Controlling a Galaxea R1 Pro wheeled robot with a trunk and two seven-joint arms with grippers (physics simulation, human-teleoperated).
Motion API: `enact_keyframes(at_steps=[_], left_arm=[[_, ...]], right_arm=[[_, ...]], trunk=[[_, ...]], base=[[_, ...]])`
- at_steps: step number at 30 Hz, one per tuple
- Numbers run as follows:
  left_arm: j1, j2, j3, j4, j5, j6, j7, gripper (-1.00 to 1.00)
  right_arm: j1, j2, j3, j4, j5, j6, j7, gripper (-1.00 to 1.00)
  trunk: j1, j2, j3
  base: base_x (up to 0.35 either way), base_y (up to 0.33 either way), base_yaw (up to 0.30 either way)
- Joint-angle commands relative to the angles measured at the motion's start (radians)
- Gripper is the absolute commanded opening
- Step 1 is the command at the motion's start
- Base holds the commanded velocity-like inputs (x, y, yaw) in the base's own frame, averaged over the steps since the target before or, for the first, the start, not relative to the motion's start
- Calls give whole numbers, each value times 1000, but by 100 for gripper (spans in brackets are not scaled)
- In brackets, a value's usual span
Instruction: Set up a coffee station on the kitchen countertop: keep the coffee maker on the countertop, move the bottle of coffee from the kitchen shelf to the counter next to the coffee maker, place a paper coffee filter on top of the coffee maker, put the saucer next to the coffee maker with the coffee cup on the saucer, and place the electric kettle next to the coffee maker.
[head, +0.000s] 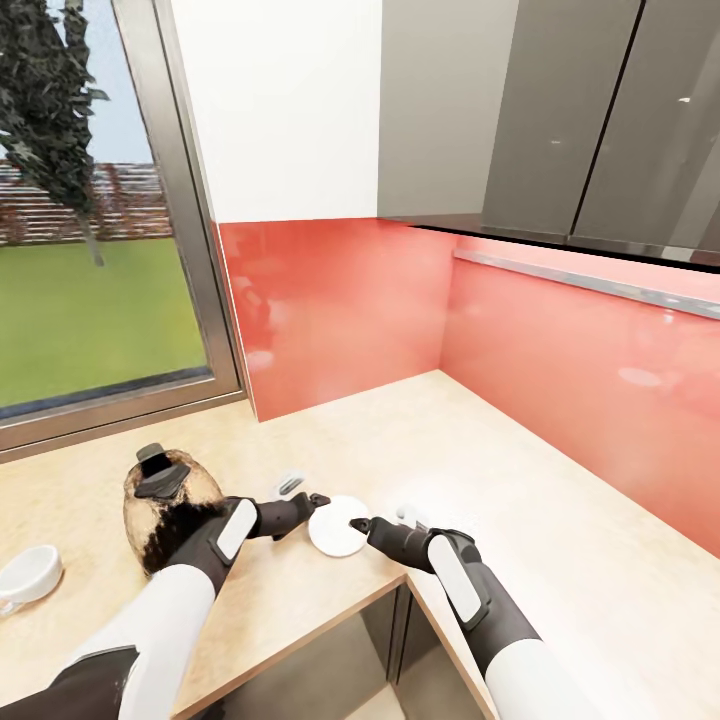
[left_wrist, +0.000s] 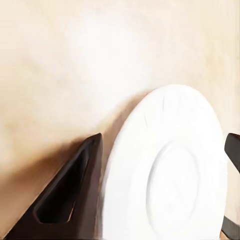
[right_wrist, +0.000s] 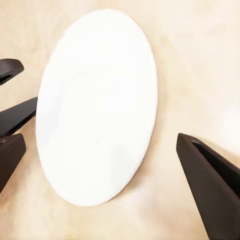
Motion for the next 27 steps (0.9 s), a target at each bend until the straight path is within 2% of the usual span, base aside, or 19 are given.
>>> enact_keyframes(at_steps=[1, 16, 27], left_arm=[[-1, -6, 7, 0, -5, 9, -2, 100], [-1, -32, 5, -3, -5, 9, 0, 100], [-2, -37, 5, -4, -5, 10, 0, 100]], right_arm=[[-1, 0, 0, 0, 7, 5, 2, 100], [0, 0, 0, 0, 7, 5, 1, 100], [0, 0, 0, 0, 7, 6, 1, 100]], trunk=[[1, -2, -2], [1, -2, -2], [1, -2, -2]], base=[[0, 0, 0], [0, 0, 0], [0, 0, 0]])
